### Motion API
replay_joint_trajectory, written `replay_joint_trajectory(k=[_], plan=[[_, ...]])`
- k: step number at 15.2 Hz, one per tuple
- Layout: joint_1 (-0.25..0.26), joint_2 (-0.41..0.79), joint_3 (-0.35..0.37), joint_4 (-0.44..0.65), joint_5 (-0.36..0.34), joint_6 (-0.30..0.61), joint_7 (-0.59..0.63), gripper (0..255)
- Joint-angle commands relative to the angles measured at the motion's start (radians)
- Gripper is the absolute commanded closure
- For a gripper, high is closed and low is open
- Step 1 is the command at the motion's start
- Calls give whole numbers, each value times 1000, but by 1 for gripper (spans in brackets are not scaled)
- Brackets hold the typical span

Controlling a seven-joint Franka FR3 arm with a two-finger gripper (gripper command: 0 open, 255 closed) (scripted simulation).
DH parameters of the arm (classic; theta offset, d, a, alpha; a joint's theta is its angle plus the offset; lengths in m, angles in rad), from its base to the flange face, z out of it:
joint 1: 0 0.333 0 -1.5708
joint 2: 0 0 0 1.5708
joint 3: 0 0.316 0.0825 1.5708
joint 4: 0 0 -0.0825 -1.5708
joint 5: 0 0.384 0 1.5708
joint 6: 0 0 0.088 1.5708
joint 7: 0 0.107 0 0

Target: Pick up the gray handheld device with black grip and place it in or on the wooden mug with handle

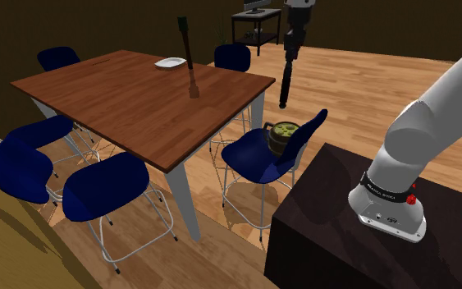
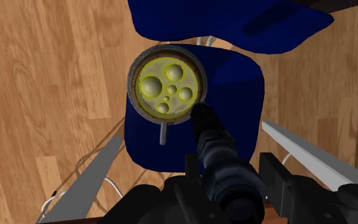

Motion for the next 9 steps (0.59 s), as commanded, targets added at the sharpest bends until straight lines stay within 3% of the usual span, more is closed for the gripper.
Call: replay_joint_trajectory(k=[1, 5, 9], plan=[[-17, -11, -26, 24, -10, -36, -41, 255], [-43, -17, -70, 81, -25, -99, -108, 255], [-45, -22, -72, 22, -27, -45, -109, 255]])
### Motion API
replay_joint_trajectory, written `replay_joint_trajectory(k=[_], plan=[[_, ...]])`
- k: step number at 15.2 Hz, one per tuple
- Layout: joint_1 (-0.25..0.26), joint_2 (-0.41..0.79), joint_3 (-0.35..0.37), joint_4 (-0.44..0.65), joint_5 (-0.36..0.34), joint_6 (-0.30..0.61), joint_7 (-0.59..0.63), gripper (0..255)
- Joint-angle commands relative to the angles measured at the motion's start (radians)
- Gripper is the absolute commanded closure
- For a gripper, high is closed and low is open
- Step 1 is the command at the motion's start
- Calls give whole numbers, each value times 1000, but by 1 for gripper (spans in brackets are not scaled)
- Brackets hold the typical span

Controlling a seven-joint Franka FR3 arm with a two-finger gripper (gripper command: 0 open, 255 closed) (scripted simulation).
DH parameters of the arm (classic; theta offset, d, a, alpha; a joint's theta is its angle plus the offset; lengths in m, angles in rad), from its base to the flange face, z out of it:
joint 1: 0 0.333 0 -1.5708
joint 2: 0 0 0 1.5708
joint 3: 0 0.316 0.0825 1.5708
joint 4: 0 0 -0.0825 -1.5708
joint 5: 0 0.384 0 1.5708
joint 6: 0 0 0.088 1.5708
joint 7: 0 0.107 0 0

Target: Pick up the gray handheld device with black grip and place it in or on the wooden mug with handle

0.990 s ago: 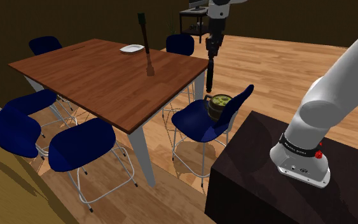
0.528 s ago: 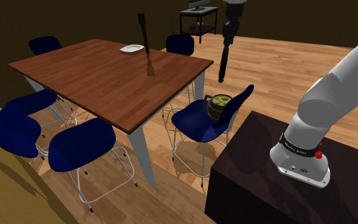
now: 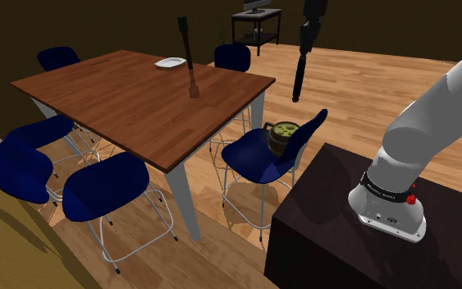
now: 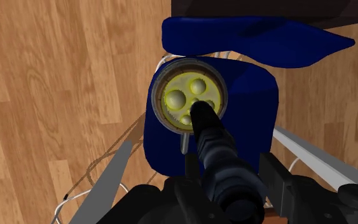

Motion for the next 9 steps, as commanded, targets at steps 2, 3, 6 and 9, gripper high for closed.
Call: replay_joint_trajectory(k=[2, 3, 6, 9], plan=[[-2, -2, -3, -40, -2, 39, -3, 255], [-2, -2, -3, -54, -2, 52, -3, 255], [-3, -2, -5, -94, -3, 92, -4, 255], [-4, 1, -7, -131, -3, 133, -6, 255]])
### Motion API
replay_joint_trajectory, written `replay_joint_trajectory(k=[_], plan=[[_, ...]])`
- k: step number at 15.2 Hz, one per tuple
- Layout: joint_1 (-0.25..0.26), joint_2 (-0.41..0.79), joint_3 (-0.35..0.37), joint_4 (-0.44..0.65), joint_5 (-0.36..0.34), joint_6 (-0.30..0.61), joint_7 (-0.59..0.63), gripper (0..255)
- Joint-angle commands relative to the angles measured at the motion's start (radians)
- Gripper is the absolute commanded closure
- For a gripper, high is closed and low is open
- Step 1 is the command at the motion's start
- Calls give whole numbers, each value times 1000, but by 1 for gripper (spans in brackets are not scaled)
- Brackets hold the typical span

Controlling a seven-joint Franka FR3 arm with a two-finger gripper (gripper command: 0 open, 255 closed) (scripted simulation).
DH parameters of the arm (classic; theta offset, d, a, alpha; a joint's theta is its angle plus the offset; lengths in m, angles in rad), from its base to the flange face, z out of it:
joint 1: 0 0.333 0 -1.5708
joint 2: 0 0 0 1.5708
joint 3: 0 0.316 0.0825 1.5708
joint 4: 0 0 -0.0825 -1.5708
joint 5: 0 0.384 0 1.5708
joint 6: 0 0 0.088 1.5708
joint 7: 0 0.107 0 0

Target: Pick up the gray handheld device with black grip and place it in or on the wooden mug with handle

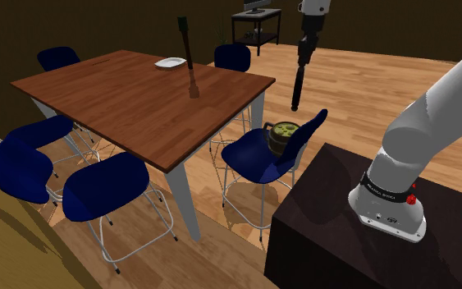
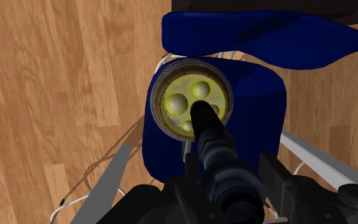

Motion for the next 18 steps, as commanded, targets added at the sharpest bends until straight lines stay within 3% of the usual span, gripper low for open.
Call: replay_joint_trajectory(k=[1, 18], plan=[[0, 2, -1, -25, 0, 28, 0, 255], [-1, 62, -18, -202, 10, 263, -19, 255]])
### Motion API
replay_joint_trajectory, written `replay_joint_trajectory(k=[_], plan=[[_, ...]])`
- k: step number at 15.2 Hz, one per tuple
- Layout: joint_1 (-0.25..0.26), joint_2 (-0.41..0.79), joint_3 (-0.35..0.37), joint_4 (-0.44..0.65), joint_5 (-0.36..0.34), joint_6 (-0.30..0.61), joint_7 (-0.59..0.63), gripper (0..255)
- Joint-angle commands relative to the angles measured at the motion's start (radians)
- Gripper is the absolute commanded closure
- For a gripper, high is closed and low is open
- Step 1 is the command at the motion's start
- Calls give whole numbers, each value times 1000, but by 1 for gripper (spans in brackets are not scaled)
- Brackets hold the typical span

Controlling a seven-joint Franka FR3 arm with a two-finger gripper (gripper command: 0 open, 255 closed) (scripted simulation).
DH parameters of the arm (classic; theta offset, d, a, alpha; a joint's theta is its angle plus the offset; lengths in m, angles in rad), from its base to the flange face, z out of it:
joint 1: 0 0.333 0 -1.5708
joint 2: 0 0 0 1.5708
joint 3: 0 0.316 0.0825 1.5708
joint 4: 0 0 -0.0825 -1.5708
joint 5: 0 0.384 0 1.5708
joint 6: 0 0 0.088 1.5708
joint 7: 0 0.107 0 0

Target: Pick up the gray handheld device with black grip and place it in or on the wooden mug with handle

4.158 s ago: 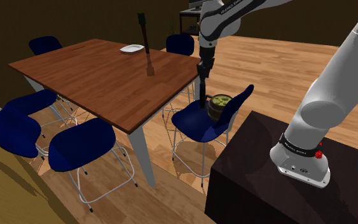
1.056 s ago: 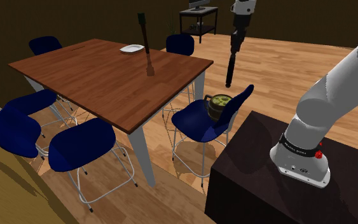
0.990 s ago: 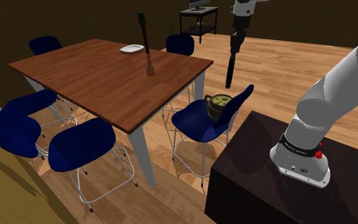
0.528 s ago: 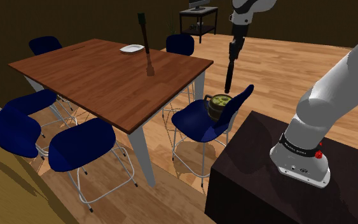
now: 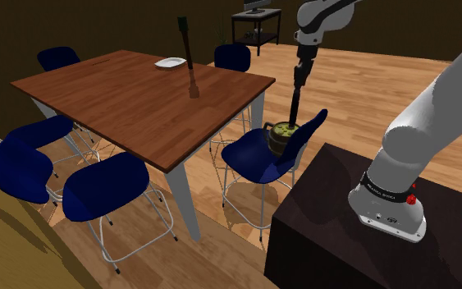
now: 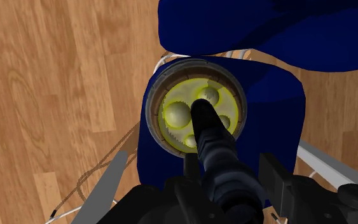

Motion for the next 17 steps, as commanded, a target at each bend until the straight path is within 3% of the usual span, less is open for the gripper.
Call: replay_joint_trajectory(k=[1, 9, 10, 15, 17], plan=[[0, 12, -3, -24, 3, 37, -4, 255], [0, 12, -3, -24, 3, 37, -4, 255], [0, 12, -3, -25, 3, 37, -4, 0], [0, 12, -3, -25, 3, 37, -4, 0], [-2, -13, 1, 21, -3, -33, 1, 0]])
